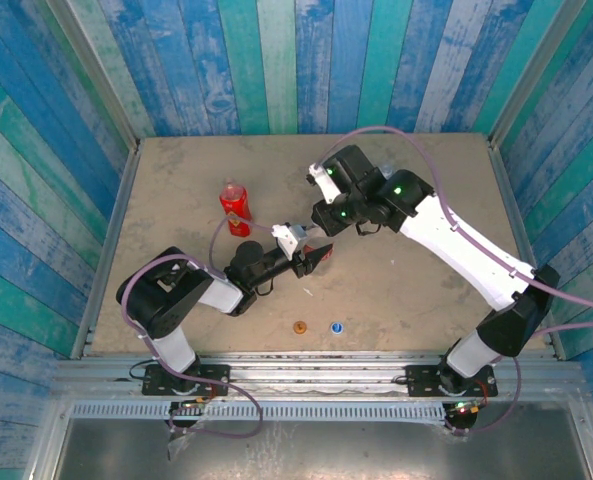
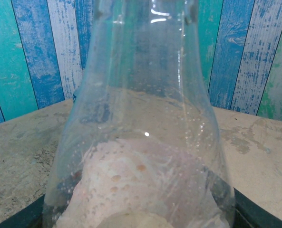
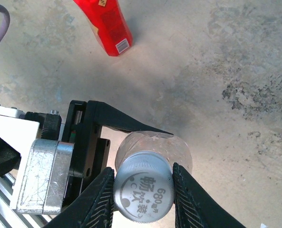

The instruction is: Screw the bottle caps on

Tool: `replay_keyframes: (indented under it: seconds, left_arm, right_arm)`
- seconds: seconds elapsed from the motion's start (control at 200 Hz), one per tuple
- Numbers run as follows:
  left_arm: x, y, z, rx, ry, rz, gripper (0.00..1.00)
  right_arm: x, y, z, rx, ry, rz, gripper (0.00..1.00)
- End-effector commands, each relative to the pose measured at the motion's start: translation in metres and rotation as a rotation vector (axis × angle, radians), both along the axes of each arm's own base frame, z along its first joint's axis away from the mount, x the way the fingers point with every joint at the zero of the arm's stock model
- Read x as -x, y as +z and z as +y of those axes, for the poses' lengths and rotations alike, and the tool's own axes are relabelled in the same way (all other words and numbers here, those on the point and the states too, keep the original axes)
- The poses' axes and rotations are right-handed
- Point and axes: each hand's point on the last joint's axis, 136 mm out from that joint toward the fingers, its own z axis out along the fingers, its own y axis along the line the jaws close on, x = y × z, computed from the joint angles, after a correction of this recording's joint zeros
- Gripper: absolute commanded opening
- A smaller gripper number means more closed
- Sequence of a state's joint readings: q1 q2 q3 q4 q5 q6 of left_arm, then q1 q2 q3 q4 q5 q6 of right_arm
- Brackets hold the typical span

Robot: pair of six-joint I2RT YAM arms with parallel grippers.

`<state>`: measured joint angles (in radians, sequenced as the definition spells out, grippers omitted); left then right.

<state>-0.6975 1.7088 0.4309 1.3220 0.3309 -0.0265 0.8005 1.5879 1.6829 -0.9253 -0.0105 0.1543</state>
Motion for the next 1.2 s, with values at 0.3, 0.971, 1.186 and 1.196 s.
replay_keyframes:
  seconds: [0.3, 0.971, 1.186, 1.196]
  left_arm:
    - [0.009, -0.013, -0.002, -0.046, -0.036, 0.071, 0.63]
    - [0.009, -0.016, -0.004, -0.057, -0.048, 0.063, 0.63]
    - [0.010, -0.016, -0.003, -0.060, -0.046, 0.062, 0.63]
    - [0.010, -0.016, -0.003, -0.059, -0.046, 0.061, 0.63]
  right_arm:
    - [0.012, -0.029, -0.005, 0.176, 0.053, 0.101, 0.28]
    - [0.020, -0.042, -0.007, 0.313, 0.014, 0.280, 0.23]
    - [0.022, -0.043, -0.006, 0.344, 0.027, 0.271, 0.26]
    - [0.022, -0.043, -0.005, 0.342, 0.028, 0.269, 0.26]
